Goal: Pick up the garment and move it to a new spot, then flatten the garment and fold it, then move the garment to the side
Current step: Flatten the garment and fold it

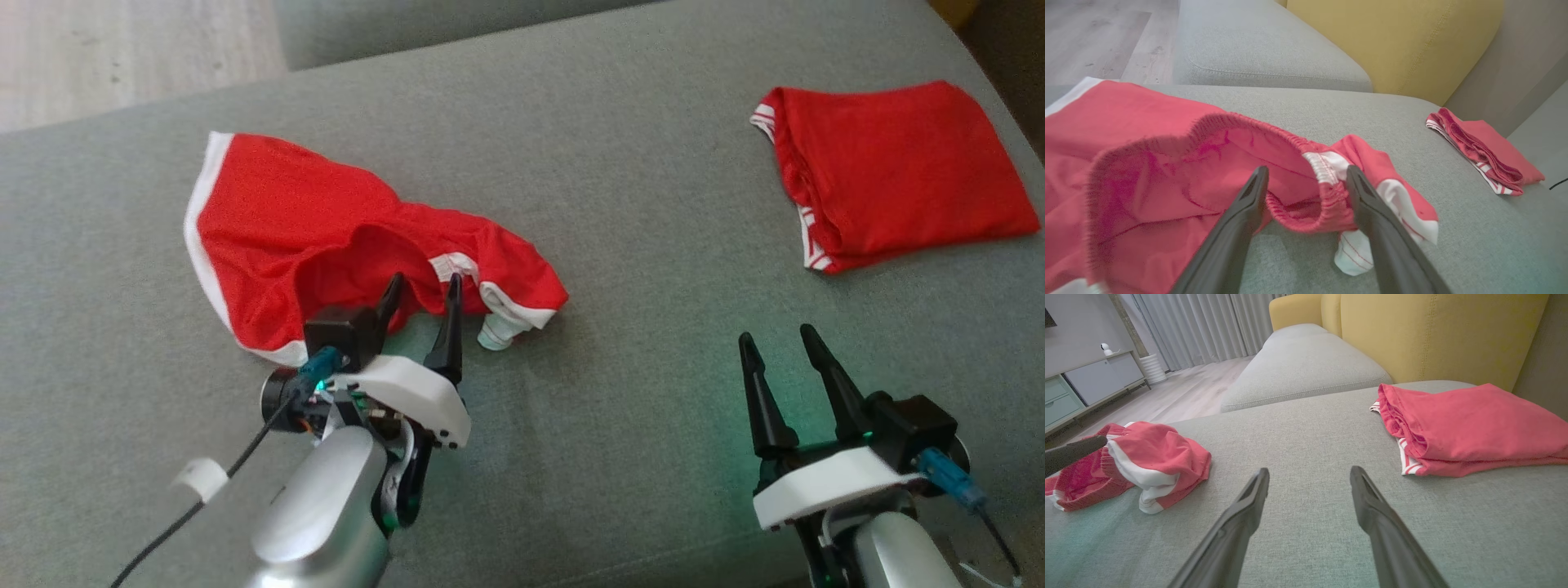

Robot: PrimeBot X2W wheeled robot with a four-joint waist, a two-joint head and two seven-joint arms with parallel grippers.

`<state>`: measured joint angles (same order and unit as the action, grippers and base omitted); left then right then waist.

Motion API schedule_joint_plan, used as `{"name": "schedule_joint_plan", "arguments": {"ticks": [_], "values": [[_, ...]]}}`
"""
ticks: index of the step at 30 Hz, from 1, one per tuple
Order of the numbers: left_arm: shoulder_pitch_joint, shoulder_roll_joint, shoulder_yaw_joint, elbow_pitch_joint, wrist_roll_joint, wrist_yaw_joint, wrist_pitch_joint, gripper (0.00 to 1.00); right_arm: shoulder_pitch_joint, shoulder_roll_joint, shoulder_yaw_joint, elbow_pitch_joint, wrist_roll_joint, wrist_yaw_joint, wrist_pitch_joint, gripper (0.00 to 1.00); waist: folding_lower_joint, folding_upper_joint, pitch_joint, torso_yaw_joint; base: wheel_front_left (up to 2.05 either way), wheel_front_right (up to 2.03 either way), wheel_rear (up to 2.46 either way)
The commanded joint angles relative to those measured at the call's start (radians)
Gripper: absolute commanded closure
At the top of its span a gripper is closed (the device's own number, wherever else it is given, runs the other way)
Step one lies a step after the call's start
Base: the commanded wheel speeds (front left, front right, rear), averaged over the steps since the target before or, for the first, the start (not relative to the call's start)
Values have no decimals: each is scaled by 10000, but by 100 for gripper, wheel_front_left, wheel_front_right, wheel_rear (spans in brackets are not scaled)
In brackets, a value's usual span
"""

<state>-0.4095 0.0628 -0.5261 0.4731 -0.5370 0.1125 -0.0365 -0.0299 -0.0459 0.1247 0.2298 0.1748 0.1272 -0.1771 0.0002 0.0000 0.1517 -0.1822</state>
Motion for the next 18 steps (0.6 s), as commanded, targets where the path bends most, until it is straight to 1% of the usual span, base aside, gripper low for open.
{"name": "schedule_joint_plan", "arguments": {"ticks": [1,5,10,11,12,13,14,18], "values": [[-550,23,271,-180,-53,-78,-87,0,-398,-43,243,-265,-3,35,-131,0,-2,0,229,-215,0,0,0],[-830,-1,267,379,-137,-101,-83,0,-515,-43,280,-148,35,35,-220,0,-2,0,354,-350,0,0,0],[-1044,-36,152,884,-280,-307,-136,0,-617,-43,302,-38,94,35,-306,0,-2,0,404,-442,0,0,0],[-1080,-47,126,933,-326,-345,-177,10,-632,-43,293,-7,97,35,-323,0,-2,0,397,-444,0,0,0],[-1126,-57,74,967,-343,-392,-241,41,-642,-43,285,23,99,35,-341,0,-2,0,385,-443,0,0,0],[-1171,-66,21,999,-351,-423,-320,63,-647,-43,279,49,99,35,-355,0,-2,0,366,-437,0,0,0],[-1213,-75,-49,1031,-355,-460,-386,100,-650,-43,280,65,98,35,-363,0,-2,0,339,-432,0,0,0],[-1382,-103,-340,1044,-391,-565,-689,100,-634,-43,306,119,110,35,-380,0,-2,0,163,-404,0,0,0]]}}
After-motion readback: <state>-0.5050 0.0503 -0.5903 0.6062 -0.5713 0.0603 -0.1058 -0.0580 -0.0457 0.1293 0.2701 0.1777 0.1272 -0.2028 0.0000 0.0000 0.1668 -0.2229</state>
